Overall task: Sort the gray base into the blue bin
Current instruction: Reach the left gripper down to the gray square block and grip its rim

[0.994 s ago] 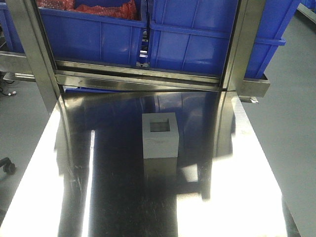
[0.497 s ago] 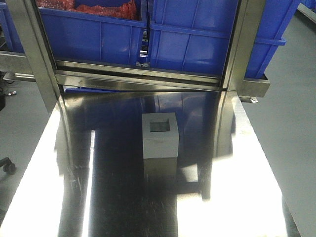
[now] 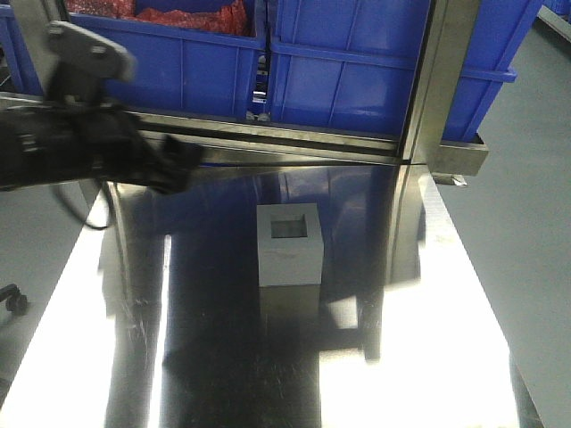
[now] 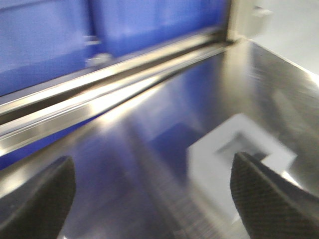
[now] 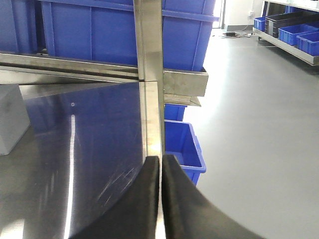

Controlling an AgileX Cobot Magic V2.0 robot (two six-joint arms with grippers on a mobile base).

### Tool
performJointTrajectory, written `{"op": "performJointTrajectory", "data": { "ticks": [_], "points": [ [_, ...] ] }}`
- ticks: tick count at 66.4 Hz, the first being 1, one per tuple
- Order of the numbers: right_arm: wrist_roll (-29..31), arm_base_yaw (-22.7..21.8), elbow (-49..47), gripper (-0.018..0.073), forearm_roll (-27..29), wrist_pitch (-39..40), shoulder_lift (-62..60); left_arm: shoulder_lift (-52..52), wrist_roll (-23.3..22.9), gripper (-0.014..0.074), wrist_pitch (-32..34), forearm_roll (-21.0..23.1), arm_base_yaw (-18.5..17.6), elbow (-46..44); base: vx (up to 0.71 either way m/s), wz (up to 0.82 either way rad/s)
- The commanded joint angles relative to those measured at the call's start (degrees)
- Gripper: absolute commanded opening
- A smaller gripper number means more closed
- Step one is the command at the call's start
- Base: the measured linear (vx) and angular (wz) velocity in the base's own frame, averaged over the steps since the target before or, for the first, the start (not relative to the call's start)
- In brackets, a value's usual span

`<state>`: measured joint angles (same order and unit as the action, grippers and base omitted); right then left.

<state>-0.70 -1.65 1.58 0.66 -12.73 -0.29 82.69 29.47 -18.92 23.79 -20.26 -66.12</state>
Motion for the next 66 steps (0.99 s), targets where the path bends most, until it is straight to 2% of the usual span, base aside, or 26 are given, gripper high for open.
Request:
{"op": "performJointTrajectory", "data": {
  "ticks": [1,7,13,19,25,29,37,44,53,66],
  "points": [
    [0.7,-0.2,0.1,-0.0005,-0.3,4.1,1.0,4.0,-1.3,0.0608,2.4,1.1,-3.5,-6.4,0.0,0.0],
    [0.7,-0.2,0.1,-0.0005,-0.3,4.1,1.0,9.7,-6.1,0.0606,0.9,-1.8,-5.9,-11.7,0.0,0.0],
    [0.7,-0.2,0.1,-0.0005,-0.3,4.1,1.0,14.2,-15.8,0.0606,-1.3,-6.3,-7.0,-16.7,0.0,0.0],
    [0.7,-0.2,0.1,-0.0005,-0.3,4.1,1.0,19.2,-29.0,0.0606,-6.4,-12.0,-7.0,-22.7,0.0,0.0],
    [0.7,-0.2,0.1,-0.0005,-0.3,4.1,1.0,23.7,-36.4,0.0603,-12.6,-17.0,-7.0,-27.5,0.0,0.0],
    [0.7,-0.2,0.1,-0.0005,-0.3,4.1,1.0,26.5,-37.8,0.0596,-16.1,-17.8,-7.0,-30.8,0.0,0.0],
    [0.7,-0.2,0.1,-0.0005,-0.3,4.1,1.0,30.7,-38.0,0.059,-19.2,-16.0,-7.0,-34.1,0.0,0.0],
    [0.7,-0.2,0.1,-0.0005,-0.3,4.1,1.0,33.1,-39.5,0.059,-19.7,-14.0,-6.9,-34.8,0.0,0.0],
    [0.7,-0.2,0.1,-0.0005,-0.3,4.1,1.0,35.3,-41.9,0.059,-19.8,-14.0,-6.9,-34.8,0.0,0.0],
    [0.7,-0.2,0.1,-0.0005,-0.3,4.1,1.0,36.4,-42.0,0.059,-20.8,-14.0,-6.9,-34.8,0.0,0.0]
  ]
}}
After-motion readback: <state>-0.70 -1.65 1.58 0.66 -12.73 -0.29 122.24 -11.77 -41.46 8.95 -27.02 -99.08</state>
